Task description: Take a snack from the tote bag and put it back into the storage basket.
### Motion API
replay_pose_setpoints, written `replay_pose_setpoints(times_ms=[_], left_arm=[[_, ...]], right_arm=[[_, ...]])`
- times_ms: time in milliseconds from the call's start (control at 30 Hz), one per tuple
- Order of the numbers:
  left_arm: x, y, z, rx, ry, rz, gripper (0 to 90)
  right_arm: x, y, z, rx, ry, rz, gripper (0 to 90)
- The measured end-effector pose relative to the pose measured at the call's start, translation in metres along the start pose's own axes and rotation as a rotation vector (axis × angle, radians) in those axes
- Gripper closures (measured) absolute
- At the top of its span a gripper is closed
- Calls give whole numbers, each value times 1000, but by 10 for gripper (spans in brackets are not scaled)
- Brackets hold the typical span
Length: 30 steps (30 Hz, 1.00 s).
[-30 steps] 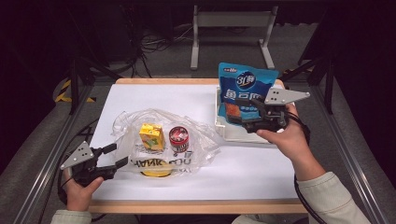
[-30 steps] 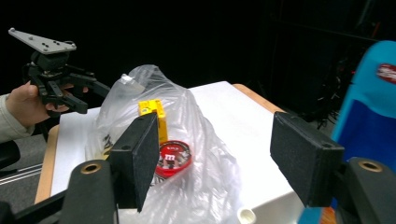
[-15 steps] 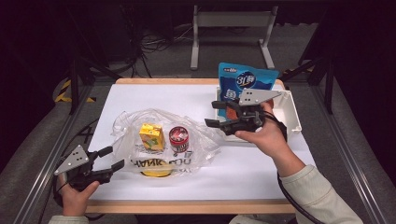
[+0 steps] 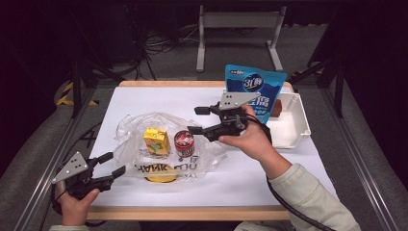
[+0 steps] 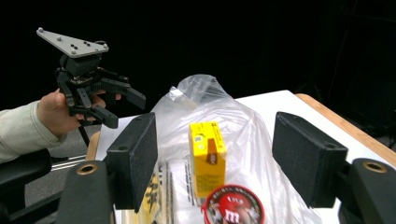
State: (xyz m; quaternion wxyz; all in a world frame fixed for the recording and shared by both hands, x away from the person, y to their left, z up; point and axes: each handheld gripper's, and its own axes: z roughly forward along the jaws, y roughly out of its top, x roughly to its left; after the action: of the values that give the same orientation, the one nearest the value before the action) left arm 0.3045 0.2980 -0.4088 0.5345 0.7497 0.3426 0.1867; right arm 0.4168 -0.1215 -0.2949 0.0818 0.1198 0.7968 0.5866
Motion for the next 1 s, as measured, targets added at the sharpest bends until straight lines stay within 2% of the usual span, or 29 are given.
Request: replay_pose_setpoints(times_ms=[233,733,1000], left_arm=[[2,1,1,1,-3,11,296],[3,2,5,1,-12,4,295],[4,2,5,3,-13,15,295]], right_arm=[[-2,1,22,11,14,9,305],[1,0,52,-1,29,33,296],[1,-7,71,24,28,31,297]])
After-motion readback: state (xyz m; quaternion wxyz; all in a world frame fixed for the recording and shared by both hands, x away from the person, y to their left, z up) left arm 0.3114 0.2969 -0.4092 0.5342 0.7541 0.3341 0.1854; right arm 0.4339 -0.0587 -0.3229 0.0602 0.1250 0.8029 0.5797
